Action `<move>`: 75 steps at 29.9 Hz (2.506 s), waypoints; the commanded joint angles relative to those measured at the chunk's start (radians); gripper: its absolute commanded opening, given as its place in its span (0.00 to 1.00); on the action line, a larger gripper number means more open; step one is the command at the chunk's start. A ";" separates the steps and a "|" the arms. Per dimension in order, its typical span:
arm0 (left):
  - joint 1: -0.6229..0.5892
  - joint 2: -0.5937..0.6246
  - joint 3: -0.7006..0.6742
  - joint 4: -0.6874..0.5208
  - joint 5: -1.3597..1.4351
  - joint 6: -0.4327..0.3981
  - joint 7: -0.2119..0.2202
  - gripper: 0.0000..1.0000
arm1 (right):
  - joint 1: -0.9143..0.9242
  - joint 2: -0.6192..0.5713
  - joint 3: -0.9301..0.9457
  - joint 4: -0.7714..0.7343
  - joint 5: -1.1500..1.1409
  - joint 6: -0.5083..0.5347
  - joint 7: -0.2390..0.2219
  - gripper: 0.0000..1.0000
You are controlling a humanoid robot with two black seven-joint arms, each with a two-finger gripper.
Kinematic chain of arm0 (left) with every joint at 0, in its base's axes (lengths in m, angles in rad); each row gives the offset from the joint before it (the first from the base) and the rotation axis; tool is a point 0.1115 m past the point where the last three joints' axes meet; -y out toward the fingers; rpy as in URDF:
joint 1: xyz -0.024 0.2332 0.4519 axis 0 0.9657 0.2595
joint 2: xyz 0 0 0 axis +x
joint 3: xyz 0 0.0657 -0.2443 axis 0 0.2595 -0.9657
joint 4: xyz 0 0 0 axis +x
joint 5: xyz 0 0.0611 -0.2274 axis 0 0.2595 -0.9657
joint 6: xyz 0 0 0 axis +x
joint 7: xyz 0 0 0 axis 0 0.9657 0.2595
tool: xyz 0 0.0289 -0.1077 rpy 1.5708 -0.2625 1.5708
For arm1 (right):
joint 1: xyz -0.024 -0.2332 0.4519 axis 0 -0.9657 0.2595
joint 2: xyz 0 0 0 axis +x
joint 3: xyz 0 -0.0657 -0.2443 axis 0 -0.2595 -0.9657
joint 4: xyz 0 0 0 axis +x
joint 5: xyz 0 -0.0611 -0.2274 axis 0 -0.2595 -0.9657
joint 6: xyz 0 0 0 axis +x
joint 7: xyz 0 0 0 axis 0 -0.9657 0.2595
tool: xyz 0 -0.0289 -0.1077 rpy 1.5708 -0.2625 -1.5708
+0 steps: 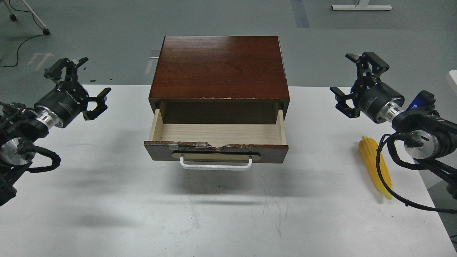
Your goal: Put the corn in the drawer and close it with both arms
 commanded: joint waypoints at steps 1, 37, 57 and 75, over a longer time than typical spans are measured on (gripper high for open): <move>-0.002 -0.024 0.011 0.006 0.002 0.000 0.001 0.98 | -0.004 -0.013 0.003 0.002 0.001 0.007 0.000 1.00; 0.001 0.009 0.001 0.011 0.003 0.000 -0.001 0.98 | -0.015 -0.036 0.012 -0.018 -0.012 -0.010 0.002 1.00; 0.001 0.017 0.003 0.011 0.003 0.000 -0.002 0.98 | -0.022 -0.091 -0.031 0.071 -0.134 -0.158 0.003 0.96; 0.022 0.012 0.005 0.011 0.003 0.000 -0.004 0.98 | 0.040 -0.308 -0.549 0.069 -1.174 -0.370 -0.080 0.99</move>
